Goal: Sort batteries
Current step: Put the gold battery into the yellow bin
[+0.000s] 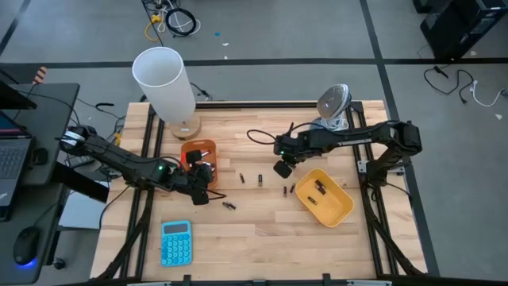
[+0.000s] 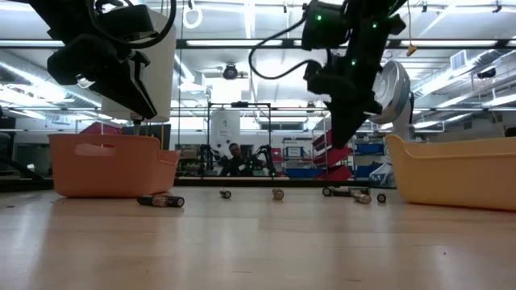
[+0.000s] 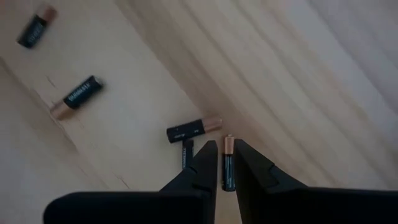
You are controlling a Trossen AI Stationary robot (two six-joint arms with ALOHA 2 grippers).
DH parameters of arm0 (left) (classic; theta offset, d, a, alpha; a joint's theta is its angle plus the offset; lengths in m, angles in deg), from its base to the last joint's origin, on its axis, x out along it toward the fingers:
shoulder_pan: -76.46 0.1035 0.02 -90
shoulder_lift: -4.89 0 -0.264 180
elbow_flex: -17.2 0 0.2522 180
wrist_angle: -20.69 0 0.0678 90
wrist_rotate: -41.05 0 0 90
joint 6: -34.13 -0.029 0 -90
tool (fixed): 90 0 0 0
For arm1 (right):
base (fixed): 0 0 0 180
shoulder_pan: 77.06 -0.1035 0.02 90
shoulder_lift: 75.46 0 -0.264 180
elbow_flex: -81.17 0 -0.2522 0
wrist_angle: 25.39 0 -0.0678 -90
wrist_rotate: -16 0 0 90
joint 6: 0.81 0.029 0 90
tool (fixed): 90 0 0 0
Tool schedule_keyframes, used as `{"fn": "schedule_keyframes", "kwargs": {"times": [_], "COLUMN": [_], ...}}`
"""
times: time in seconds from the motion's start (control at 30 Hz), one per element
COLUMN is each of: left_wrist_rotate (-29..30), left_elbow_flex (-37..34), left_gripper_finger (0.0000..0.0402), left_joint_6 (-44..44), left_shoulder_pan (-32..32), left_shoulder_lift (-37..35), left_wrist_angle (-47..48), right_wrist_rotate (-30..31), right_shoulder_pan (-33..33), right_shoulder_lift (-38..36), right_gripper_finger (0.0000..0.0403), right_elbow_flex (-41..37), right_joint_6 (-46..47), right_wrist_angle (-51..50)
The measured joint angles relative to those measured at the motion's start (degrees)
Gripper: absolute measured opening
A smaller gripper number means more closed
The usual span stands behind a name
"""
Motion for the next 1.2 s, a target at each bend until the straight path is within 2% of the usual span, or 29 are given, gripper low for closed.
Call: {"fn": "schedule_keyframes", "kwargs": {"times": [0.37, 1.2], "left_wrist_rotate": [0.4, 1.7], "left_elbow_flex": [0.0, 0.0], "left_gripper_finger": [0.0076, 0.0076], "left_joint_6": [0.0, 0.0], "left_shoulder_pan": [0.0, 0.0], "left_shoulder_lift": [0.0, 0.0], "left_wrist_angle": [0.0, -0.1], "right_wrist_rotate": [-0.8, 0.0], "right_shoulder_pan": [0.0, 0.0], "right_shoulder_lift": [4.5, 5.0], "right_gripper_finger": [0.0039, 0.0039], "right_elbow_flex": [0.0, 0.0], "right_joint_6": [-3.5, -1.6], "right_wrist_angle": [-1.1, -1.2]}}
